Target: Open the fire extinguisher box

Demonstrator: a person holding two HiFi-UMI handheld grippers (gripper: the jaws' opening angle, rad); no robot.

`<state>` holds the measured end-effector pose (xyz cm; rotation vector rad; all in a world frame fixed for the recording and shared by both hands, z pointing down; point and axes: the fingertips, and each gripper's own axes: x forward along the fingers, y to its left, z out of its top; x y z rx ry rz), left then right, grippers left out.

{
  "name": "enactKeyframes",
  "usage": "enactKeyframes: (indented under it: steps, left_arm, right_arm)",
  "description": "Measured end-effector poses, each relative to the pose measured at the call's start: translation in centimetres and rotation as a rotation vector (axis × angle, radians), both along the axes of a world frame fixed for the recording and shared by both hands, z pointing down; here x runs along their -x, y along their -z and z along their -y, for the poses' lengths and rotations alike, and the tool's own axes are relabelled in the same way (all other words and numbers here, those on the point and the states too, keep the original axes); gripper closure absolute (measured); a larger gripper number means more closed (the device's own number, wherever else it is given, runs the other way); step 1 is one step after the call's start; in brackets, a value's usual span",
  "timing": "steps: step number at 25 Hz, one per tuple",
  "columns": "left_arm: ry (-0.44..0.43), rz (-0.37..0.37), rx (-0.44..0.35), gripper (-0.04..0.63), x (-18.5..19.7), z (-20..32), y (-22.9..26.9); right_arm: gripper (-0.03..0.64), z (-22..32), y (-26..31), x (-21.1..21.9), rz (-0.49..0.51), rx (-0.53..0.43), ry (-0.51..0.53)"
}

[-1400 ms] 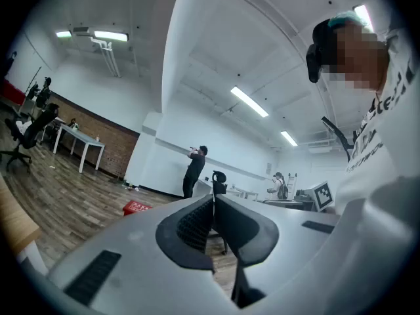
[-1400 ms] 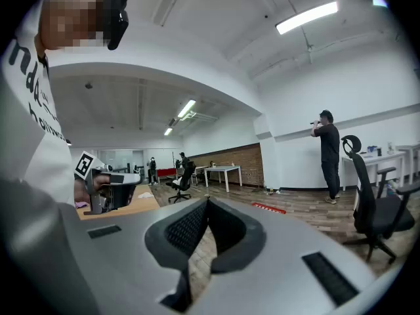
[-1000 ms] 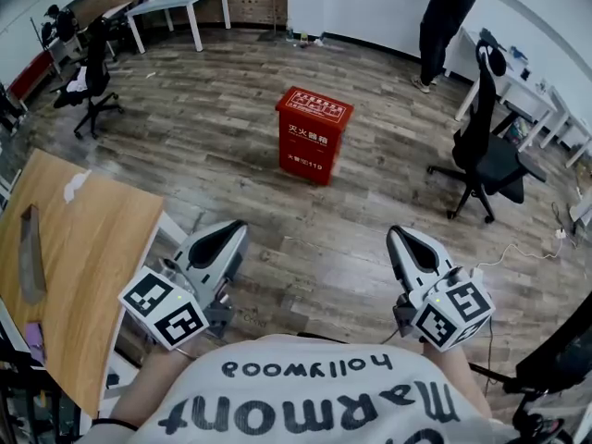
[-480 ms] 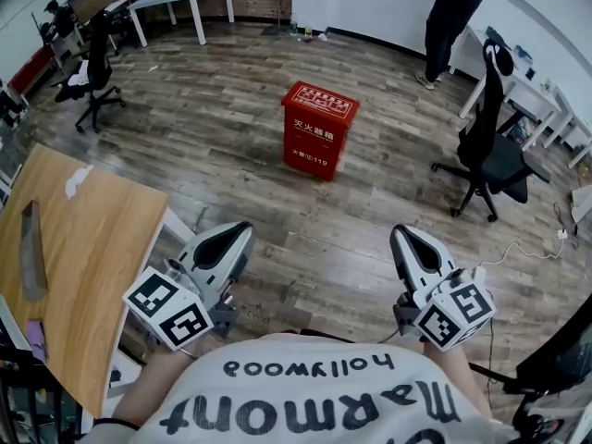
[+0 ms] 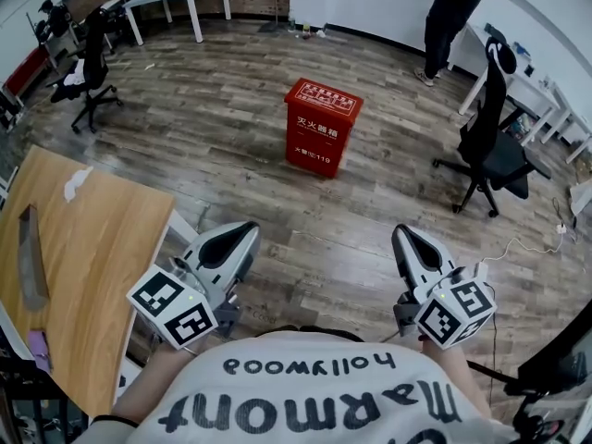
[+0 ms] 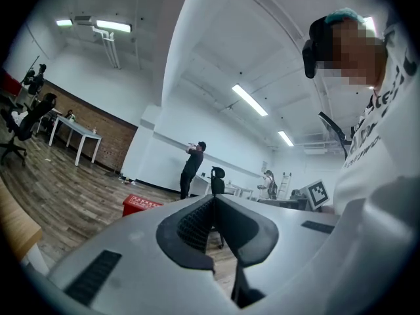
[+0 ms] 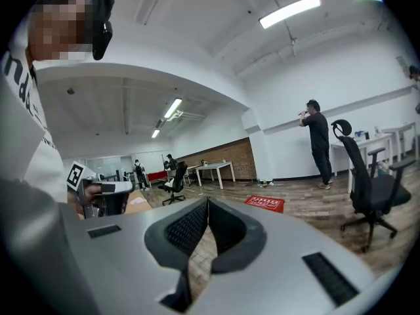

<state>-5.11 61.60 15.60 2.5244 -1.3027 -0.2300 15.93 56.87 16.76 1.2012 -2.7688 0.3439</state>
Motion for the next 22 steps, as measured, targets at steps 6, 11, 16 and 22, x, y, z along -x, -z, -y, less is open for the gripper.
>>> enactKeyframes:
  steps: [6, 11, 16, 22]
  left_arm:
    - [-0.027, -0.002, 0.018, 0.586, 0.9, 0.3, -1.2]
    - [-0.039, -0.012, 0.049, 0.586, 1.2, 1.3, -2.3]
    - [-0.037, -0.013, 0.067, 0.586, 1.1, 3.2, -3.0]
    - [-0.043, -0.010, 0.068, 0.586, -0.1, 5.5, -3.2]
  right_arm:
    - [0.606, -0.4, -0.2, 1.5, -0.059, -0.073, -0.026]
    - [0.607, 0.7, -1.0, 1.6, -0.022, -0.017, -0.038]
    - [0.607, 2.5, -1.3, 1.6, -0.089, -0.060, -0.048]
    - [0.607, 5.7, -1.5, 1.3, -0.072, -0.049, -0.025]
